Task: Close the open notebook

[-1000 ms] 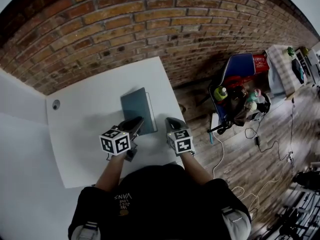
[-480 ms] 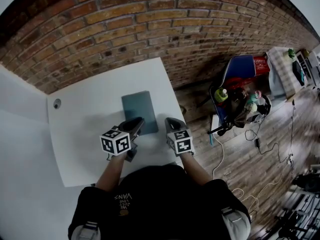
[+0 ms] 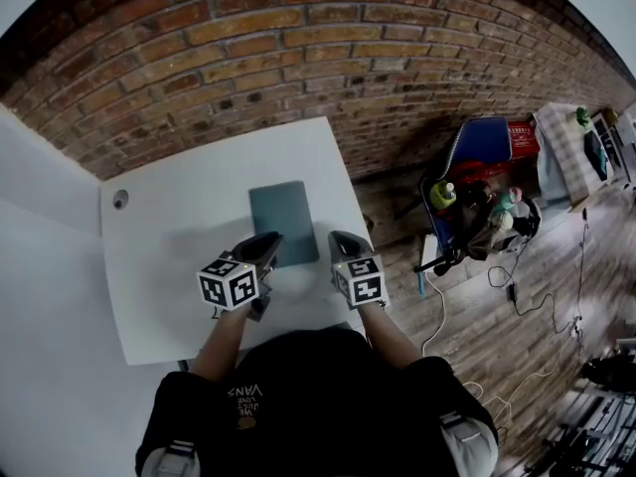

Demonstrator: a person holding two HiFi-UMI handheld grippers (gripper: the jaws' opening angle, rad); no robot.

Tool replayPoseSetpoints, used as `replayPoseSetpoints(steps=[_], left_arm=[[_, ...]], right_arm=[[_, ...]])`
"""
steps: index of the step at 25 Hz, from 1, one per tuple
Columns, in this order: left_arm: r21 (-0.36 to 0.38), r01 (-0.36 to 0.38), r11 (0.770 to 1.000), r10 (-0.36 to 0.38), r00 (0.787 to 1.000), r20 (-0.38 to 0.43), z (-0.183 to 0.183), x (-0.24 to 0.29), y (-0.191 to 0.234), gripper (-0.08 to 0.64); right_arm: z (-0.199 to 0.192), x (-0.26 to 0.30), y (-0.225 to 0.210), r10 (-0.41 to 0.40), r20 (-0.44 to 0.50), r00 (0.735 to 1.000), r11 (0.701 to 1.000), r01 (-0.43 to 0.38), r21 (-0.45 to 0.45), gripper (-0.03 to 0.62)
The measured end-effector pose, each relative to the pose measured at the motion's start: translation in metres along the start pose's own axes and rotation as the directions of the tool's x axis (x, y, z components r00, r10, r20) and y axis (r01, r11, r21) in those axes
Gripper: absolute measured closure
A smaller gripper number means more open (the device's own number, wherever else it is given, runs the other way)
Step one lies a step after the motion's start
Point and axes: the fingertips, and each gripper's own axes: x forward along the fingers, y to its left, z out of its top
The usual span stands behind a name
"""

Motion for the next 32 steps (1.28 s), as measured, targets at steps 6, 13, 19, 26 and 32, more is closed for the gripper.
replayPoseSetpoints(steps=[6,13,19,26,32], left_arm=[[0.034,-0.036,0.999,0.034,0.998,0.056,0.008,-0.024,0.003,0.494],[0.069,-0.083,0.994,0.073,0.989,0.131,0.017,-0.055,0.007,0.514],[0.099,-0.134,0.986,0.114,0.976,0.185,0.021,-0.085,0.012,0.531],[0.106,-0.175,0.979,0.147,0.961,0.232,0.024,-0.120,0.020,0.546],[0.140,-0.223,0.965,0.182,0.949,0.256,0.020,-0.150,0.024,0.549]], right_arm=[[0.023,-0.008,0.016,0.009,0.067,0.998,1.000,-0.008,-0.017,0.594],[0.052,-0.022,0.035,0.018,0.159,0.987,0.999,-0.012,-0.039,0.594],[0.073,-0.036,0.056,0.028,0.218,0.976,0.999,-0.018,-0.048,0.594],[0.089,-0.051,0.084,0.055,0.278,0.959,0.998,-0.043,-0.051,0.594],[0.097,-0.066,0.108,0.080,0.322,0.944,0.996,-0.064,-0.059,0.594]])
